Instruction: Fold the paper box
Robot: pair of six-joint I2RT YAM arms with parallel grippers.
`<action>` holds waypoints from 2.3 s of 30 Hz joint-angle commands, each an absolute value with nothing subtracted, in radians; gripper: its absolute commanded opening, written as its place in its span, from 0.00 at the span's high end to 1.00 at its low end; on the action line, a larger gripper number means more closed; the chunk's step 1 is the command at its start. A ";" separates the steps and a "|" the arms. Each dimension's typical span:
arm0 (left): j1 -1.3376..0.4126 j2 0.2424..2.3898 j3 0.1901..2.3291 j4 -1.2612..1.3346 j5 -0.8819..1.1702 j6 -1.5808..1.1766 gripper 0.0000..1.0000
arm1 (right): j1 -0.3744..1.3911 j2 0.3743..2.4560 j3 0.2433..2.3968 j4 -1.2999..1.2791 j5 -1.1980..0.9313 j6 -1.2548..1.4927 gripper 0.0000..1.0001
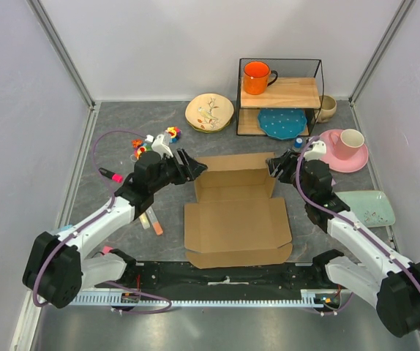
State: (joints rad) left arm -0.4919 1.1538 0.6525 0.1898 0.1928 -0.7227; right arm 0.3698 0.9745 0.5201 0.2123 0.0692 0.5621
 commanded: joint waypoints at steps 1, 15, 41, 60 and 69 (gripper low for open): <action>-0.486 1.163 0.620 0.242 0.241 -0.756 0.32 | 0.368 0.976 0.477 0.103 0.055 0.535 0.39; -0.485 1.213 0.488 0.324 0.239 -0.742 0.69 | 0.368 0.907 0.399 0.052 0.046 0.583 0.43; -0.486 1.186 0.457 0.308 0.196 -0.735 0.71 | 0.367 0.845 0.512 0.009 0.091 0.637 0.30; -0.486 1.289 0.437 0.425 0.239 -0.779 0.94 | 0.357 0.874 0.296 0.143 0.071 0.672 0.72; -0.486 1.224 0.472 0.347 0.226 -0.775 0.94 | 0.357 0.830 0.371 0.074 0.089 0.655 0.59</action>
State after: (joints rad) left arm -0.4797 1.2293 0.4885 0.5827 0.1944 -0.7761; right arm 0.3626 0.8227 0.3515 0.3019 0.0639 0.6952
